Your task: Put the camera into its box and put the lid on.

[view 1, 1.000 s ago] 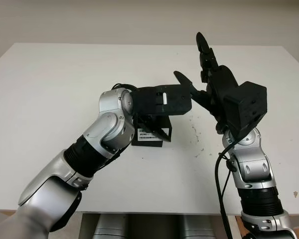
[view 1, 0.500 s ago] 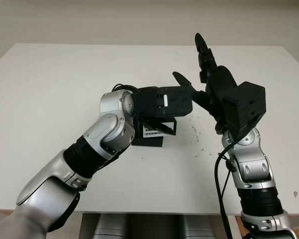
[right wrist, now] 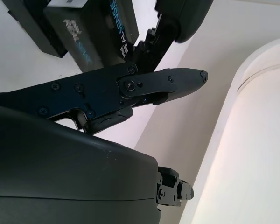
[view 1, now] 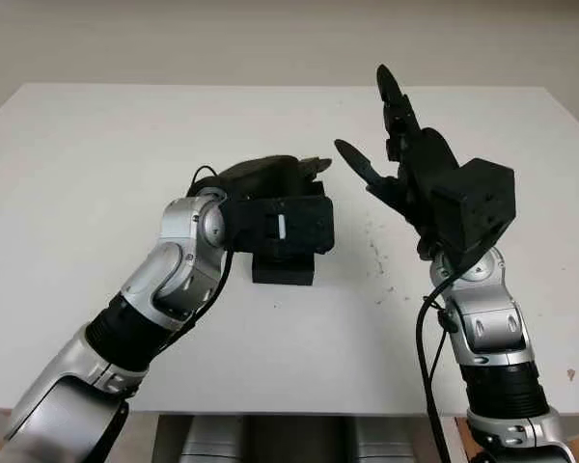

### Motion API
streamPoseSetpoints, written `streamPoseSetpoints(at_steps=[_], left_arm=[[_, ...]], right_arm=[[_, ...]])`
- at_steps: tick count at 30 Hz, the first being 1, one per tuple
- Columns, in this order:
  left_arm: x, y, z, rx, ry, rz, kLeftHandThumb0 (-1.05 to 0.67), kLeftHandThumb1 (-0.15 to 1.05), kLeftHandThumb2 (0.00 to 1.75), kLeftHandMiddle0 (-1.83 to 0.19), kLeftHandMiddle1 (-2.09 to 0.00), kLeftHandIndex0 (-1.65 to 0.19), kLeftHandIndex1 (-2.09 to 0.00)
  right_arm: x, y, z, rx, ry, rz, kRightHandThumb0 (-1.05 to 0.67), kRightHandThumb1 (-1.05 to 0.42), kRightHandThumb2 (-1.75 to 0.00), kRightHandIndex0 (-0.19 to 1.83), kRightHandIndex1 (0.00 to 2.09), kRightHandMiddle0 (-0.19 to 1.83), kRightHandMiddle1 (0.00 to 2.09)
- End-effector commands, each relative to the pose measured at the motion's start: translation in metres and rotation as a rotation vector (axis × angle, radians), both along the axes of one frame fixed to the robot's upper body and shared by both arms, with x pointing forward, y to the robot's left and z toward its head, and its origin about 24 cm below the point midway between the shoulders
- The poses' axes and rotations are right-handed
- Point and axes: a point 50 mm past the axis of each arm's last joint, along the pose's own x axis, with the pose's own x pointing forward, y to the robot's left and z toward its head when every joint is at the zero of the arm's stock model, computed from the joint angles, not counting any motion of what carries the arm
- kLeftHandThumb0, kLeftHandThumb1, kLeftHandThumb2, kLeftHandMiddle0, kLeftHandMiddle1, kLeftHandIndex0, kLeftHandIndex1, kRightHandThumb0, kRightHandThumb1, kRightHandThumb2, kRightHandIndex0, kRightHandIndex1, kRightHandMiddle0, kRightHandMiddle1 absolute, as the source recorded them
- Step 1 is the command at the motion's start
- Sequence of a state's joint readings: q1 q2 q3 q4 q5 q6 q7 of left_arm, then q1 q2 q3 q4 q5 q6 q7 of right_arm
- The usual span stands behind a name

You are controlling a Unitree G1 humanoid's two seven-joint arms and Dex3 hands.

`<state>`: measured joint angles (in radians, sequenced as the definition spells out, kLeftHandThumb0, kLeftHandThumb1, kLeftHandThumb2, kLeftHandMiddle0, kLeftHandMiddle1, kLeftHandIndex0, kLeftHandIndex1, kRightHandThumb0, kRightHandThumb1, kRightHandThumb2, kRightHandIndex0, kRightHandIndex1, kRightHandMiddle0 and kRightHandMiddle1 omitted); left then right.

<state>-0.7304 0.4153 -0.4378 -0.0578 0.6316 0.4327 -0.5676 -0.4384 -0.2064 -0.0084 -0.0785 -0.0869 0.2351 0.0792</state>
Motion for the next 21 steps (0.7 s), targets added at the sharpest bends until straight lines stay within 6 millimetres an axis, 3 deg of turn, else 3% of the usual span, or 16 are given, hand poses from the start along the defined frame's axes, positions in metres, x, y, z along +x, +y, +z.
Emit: streamPoseSetpoints(at_steps=[1, 3, 4, 5, 7, 11, 14, 16, 21], left_arm=[[0.001, 0.009, 0.0, 0.005, 0.004, 0.0, -0.16, 0.88, 0.05, -0.22, -0.34, -0.25, -0.15], [0.003, 0.013, -0.003, 0.028, 0.01, -0.006, -0.19, 0.86, 0.05, -0.27, -0.22, -0.26, -0.14], [0.003, 0.015, -0.005, 0.04, 0.012, -0.003, -0.2, 0.85, 0.05, -0.21, -0.47, -0.27, -0.13], [0.003, 0.015, -0.006, 0.048, 0.013, -0.001, -0.21, 0.85, 0.05, -0.03, -0.91, -0.28, -0.12], [0.003, 0.018, -0.01, 0.056, 0.032, -0.005, -0.22, 0.85, 0.06, 0.09, -1.15, -0.28, -0.11], [0.002, 0.023, -0.014, 0.1, 0.069, -0.041, -0.29, 0.86, 0.05, 0.0, -0.72, -0.28, -0.1], [-0.001, 0.023, -0.016, 0.163, 0.126, -0.068, -0.41, 0.87, 0.05, -0.02, -0.63, -0.23, -0.07], [-0.003, 0.024, -0.017, 0.167, 0.16, -0.07, -0.44, 0.88, 0.05, -0.09, -0.3, -0.19, -0.05], [-0.007, 0.024, -0.024, 0.109, 0.186, -0.062, -0.46, 0.92, 0.07, -0.04, -0.11, -0.1, -0.01]], right_arm=[[0.0, -0.001, 0.005, 0.006, -0.02, -0.002, -0.68, -1.05, -0.22, -0.15, 0.05, -0.07, 0.07], [0.0, -0.001, 0.005, 0.008, -0.022, 0.0, -0.67, -1.05, -0.21, -0.15, 0.05, -0.08, 0.06], [-0.001, -0.001, 0.005, 0.006, -0.023, -0.002, -0.67, -1.05, -0.21, -0.15, 0.05, -0.08, 0.06], [-0.001, -0.002, 0.005, 0.004, -0.024, -0.004, -0.67, -1.05, -0.22, -0.15, 0.06, -0.07, 0.07], [-0.001, -0.002, 0.005, -0.003, -0.026, -0.006, -0.67, -1.05, -0.22, -0.14, 0.06, -0.07, 0.07], [-0.001, -0.002, 0.006, -0.006, -0.026, -0.008, -0.67, -1.05, -0.23, -0.14, 0.06, -0.08, 0.06], [-0.001, -0.002, 0.006, 0.005, -0.028, -0.005, -0.67, -1.05, -0.21, -0.14, 0.06, -0.08, 0.06], [-0.001, -0.002, 0.006, 0.0, -0.026, -0.005, -0.67, -1.05, -0.21, -0.15, 0.06, -0.08, 0.06], [-0.001, -0.002, 0.006, -0.007, -0.028, -0.006, -0.67, -1.05, -0.22, -0.14, 0.06, -0.08, 0.06]])
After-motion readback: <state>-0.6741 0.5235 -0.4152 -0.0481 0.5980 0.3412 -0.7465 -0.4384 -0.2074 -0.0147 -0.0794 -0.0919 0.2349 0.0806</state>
